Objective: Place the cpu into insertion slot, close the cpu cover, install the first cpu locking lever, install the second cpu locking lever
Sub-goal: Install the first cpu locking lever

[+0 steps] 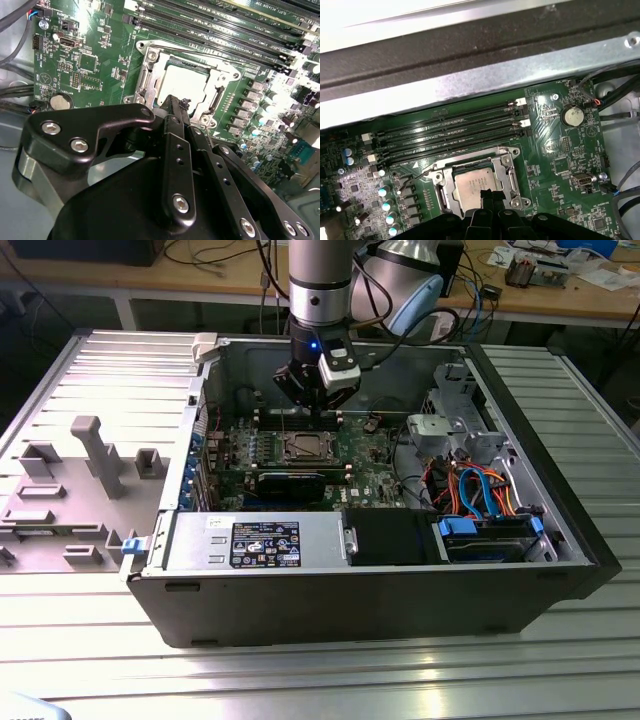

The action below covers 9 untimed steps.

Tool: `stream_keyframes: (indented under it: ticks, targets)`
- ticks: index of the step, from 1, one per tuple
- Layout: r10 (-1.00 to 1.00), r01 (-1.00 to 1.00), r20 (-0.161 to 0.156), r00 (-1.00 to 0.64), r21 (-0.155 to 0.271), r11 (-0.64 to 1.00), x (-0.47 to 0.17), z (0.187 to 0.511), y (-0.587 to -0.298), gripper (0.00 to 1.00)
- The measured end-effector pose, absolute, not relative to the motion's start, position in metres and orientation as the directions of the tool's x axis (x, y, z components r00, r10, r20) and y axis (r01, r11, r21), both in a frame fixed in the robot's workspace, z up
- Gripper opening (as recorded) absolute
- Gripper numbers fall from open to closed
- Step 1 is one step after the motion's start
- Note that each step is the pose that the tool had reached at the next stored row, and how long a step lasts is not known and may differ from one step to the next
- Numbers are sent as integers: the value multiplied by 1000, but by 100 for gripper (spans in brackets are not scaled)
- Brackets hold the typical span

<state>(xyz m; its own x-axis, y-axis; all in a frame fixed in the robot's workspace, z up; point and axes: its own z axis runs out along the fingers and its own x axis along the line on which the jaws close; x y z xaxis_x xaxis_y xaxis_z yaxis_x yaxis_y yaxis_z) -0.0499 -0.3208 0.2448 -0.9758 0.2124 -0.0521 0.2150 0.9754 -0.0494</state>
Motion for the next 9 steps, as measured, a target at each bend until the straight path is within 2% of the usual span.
stream_keyframes:
  ticks: [9]
  targets:
    - [198,201,-52,-979,-49,978,-50,245,-321,11]
